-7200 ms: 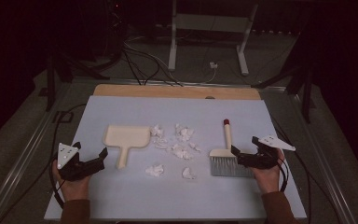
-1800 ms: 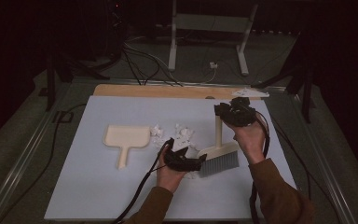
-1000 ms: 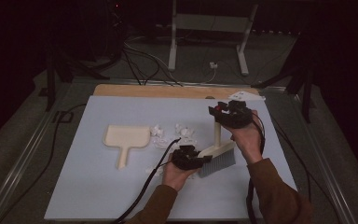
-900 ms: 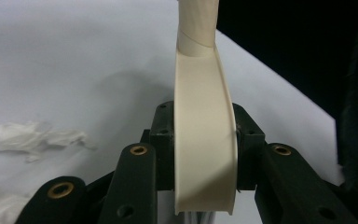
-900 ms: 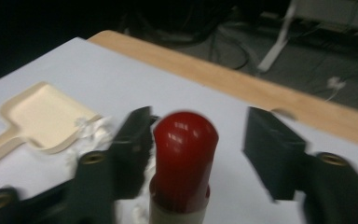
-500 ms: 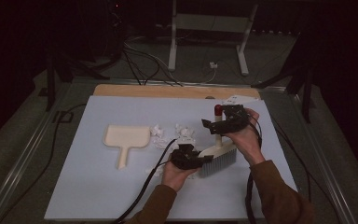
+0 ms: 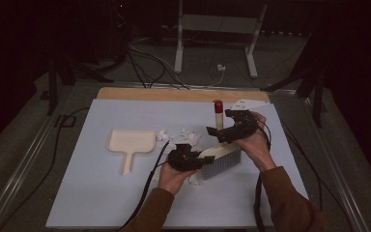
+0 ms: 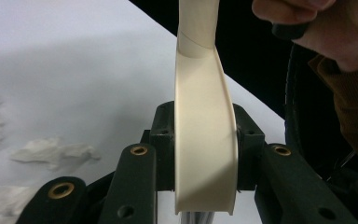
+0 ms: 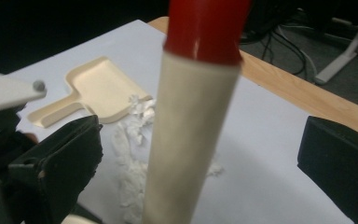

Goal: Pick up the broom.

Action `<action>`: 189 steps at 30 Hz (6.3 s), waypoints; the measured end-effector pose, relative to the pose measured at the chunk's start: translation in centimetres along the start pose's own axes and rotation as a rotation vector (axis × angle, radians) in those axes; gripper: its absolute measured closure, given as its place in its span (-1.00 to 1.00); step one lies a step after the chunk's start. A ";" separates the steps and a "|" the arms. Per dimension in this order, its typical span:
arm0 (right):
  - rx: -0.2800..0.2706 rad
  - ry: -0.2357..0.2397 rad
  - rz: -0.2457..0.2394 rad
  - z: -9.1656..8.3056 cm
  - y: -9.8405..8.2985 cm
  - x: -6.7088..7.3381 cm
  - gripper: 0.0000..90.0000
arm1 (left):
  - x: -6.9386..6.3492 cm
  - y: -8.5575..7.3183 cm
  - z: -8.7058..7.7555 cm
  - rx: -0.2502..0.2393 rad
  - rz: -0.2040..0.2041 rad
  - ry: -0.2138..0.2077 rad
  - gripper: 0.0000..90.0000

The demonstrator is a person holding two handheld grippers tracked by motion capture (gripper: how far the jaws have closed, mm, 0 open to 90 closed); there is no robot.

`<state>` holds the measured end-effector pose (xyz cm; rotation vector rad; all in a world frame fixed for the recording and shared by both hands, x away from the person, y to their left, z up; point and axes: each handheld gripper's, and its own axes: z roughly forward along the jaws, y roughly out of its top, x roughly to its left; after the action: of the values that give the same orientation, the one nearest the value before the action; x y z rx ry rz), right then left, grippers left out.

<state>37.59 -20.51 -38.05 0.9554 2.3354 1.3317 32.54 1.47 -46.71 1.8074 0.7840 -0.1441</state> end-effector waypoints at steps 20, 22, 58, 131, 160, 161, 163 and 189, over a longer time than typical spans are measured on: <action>-0.027 0.190 -0.020 1.6 -0.3 -0.3 -1.00 | 1.6 1.4 -4.5 0.023 0.093 0.037 0.55; -0.019 0.208 -0.024 1.9 -0.4 -0.2 -1.00 | 1.8 1.5 -4.9 0.022 0.100 0.037 0.55; 0.235 0.511 -0.174 5.7 -1.5 1.4 -0.17 | 4.2 1.4 -8.8 0.043 0.163 -0.069 0.55; 0.159 0.395 -0.021 4.3 -1.8 1.0 0.51 | 5.7 -8.2 -21.1 -0.260 0.000 0.838 -0.99; 0.221 0.553 -0.148 4.7 -3.5 7.1 0.51 | 5.8 -8.5 -20.9 -0.253 -0.012 0.862 -0.99; 0.228 0.556 -0.152 4.8 -3.6 7.3 0.51 | 5.8 -8.5 -20.9 -0.253 -0.012 0.862 -0.99; 0.239 0.560 -0.165 5.1 -3.7 7.6 0.51 | 5.8 -8.5 -20.9 -0.251 -0.011 0.863 -0.99; 0.328 0.487 -0.156 7.8 -5.4 9.4 0.51 | 5.8 -8.6 -20.9 -0.245 -0.015 0.865 -0.99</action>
<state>32.65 -11.01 -46.05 0.5499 2.9958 1.2490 26.45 23.99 -48.17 1.5981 1.3397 0.7418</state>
